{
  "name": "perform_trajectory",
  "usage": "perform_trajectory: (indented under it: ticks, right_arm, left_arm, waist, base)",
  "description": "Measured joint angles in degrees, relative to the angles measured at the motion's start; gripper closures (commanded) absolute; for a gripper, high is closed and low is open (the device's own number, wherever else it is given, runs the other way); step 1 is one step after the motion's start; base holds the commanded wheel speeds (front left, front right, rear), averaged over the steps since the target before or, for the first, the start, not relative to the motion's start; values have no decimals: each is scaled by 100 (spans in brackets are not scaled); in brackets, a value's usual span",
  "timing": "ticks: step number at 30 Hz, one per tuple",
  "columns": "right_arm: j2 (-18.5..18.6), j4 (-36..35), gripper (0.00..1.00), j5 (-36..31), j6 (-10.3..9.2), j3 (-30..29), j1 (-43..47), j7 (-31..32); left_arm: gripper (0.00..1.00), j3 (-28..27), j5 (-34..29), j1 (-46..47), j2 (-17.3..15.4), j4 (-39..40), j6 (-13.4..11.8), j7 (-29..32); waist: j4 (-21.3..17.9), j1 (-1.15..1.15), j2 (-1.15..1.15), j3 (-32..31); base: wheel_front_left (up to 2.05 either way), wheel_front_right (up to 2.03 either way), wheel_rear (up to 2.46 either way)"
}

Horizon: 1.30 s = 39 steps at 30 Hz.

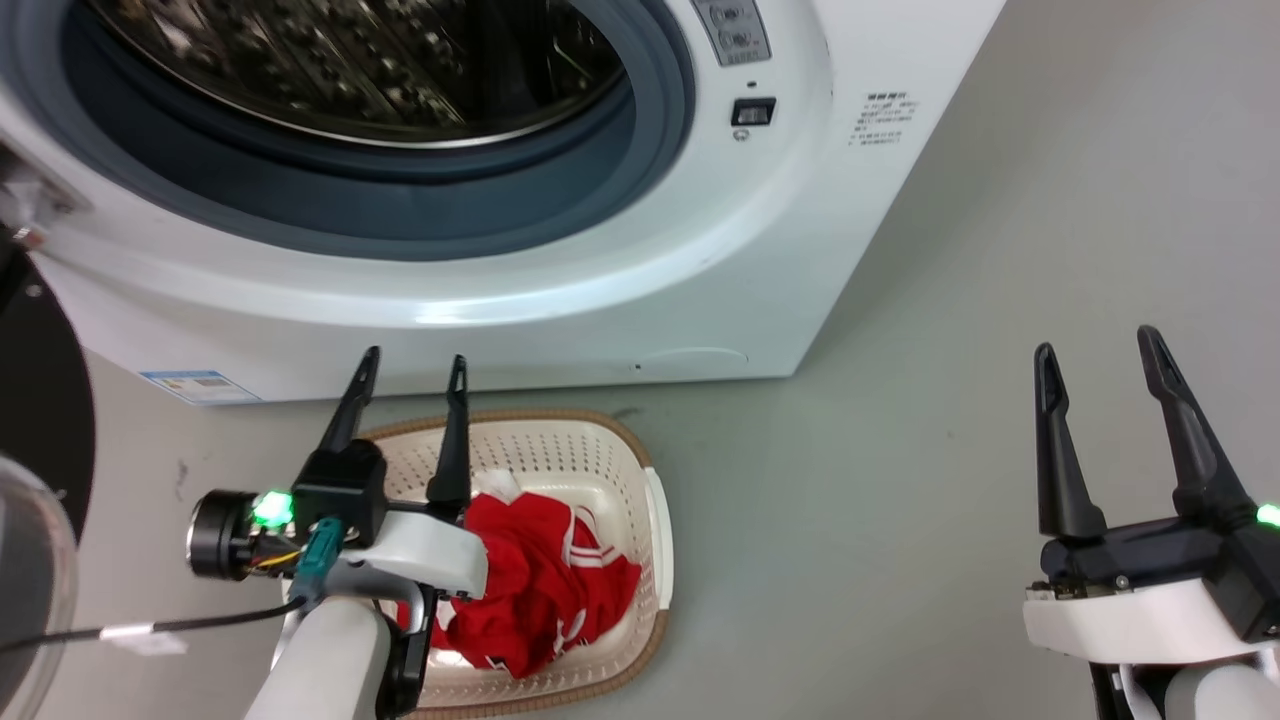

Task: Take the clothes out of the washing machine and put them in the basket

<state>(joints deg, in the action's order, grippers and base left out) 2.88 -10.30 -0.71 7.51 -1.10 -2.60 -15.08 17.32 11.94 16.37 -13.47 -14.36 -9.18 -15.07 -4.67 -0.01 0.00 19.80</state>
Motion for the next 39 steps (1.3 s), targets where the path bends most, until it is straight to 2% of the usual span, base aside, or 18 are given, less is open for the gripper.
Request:
perform_trajectory:
  ticks: [7, 15, 25, 39]
  right_arm:
    - [0, 15, 0, -66, 0, -13, 254, 0]
    - [0, 83, 0, -88, 0, -66, 573, 0]
    - [0, 194, 0, -22, 0, -78, 914, 0]
    - [0, 257, 0, 74, 0, -100, 1116, 0]
  left_arm:
    - [0, -827, -354, -603, 433, 791, 176, 0]
    - [0, -1357, -557, -1122, 800, 971, 580, 0]
    - [0, -1574, -740, -1553, 992, 925, 857, 0]
    - [0, -1635, -826, -1806, 1047, 806, 972, 0]
  waist:
    - [160, 0, 0, -511]
    - [263, 0, 0, -1016]
    - [320, 0, 0, -1535]
    - [350, 1, 0, -1881]
  base:
    - [0, 0, 0]
    - [0, 0, 0]
    - [0, 0, 0]
    - [0, 0, 0]
